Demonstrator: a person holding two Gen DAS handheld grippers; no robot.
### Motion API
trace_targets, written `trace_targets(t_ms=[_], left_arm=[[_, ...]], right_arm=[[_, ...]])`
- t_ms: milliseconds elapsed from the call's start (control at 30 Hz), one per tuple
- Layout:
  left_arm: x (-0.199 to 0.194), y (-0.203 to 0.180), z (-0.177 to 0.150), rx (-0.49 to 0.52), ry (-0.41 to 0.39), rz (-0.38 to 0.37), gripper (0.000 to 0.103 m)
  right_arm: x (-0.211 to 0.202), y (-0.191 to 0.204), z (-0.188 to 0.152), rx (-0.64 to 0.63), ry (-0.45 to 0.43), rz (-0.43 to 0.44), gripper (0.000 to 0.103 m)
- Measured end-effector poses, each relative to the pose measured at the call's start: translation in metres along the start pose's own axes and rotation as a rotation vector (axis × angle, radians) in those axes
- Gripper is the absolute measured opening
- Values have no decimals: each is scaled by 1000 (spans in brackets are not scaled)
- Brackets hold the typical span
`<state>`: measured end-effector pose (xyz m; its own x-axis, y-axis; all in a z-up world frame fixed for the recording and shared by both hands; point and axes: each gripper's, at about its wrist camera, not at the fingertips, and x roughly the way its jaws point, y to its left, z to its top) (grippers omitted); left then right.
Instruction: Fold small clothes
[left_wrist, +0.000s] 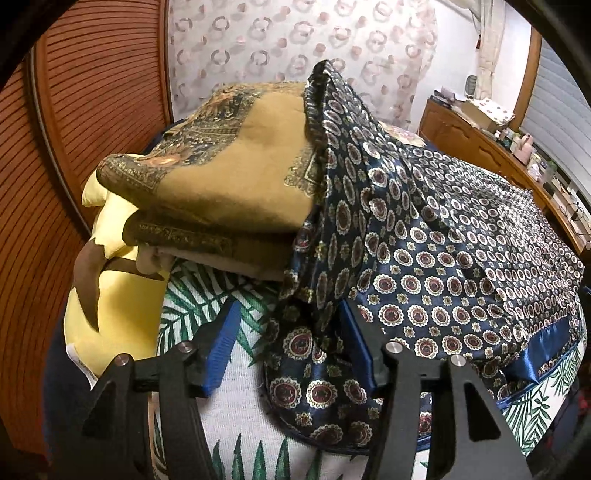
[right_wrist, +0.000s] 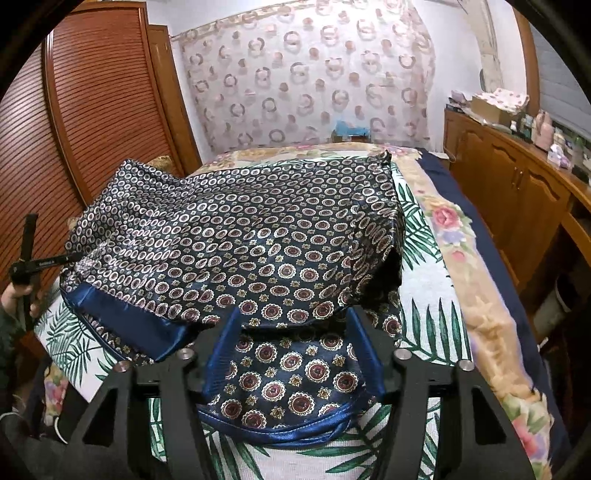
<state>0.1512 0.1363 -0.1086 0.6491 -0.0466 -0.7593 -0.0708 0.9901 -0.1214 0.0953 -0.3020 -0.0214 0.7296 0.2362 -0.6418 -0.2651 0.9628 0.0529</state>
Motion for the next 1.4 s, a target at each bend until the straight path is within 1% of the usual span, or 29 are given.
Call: trace_targets(t_ms=[133, 167, 200, 233, 267, 300, 367, 467, 533, 633, 733, 767, 833, 967, 1100, 1233, 1400], left_arm=[[2, -2, 4, 10, 4, -1, 56], [1, -4, 4, 14, 3, -10, 50], [2, -6, 7, 19, 3, -21, 33], [2, -7, 8, 23, 7, -43, 23], [2, -8, 8, 17, 14, -65, 10], [0, -11, 8, 15, 18, -82, 5], [-9, -20, 10, 39, -14, -70, 4], [-30, -33, 16, 48, -68, -105, 4], [-48, -48, 23, 76, -112, -135, 4], [-73, -78, 36, 134, -172, -190, 4], [-85, -121, 53, 208, -200, -256, 4], [-87, -142, 59, 241, -207, -284, 4], [-88, -169, 67, 282, -208, -327, 4], [-91, -240, 80, 387, -203, -421, 4], [-98, -299, 83, 488, -204, -478, 4], [-102, -338, 86, 541, -192, -522, 4], [-98, -367, 87, 580, -162, -547, 4]], right_arm=[[2, -1, 1, -5, 6, -4, 63], [3, -1, 2, -7, 8, -9, 63], [3, 0, 1, -8, 9, -14, 63], [3, 0, 1, -8, 9, -18, 63], [3, -2, 2, -5, 9, -23, 63], [2, -2, 2, 0, 8, -26, 63], [2, -5, 3, 10, 8, -28, 63], [1, -8, 2, 17, 7, -30, 63], [0, -10, 0, 24, 9, -30, 63], [-5, -13, -6, 38, 10, -29, 63], [-10, -18, -11, 55, 6, -23, 63], [-12, -19, -12, 60, 4, -22, 63], [-17, -23, -15, 67, -1, -22, 63], [-26, -28, -17, 81, -18, -23, 63], [-35, -36, -21, 92, -34, -21, 63], [-41, -42, -26, 100, -43, -20, 63], [-46, -50, -30, 108, -49, -20, 63]])
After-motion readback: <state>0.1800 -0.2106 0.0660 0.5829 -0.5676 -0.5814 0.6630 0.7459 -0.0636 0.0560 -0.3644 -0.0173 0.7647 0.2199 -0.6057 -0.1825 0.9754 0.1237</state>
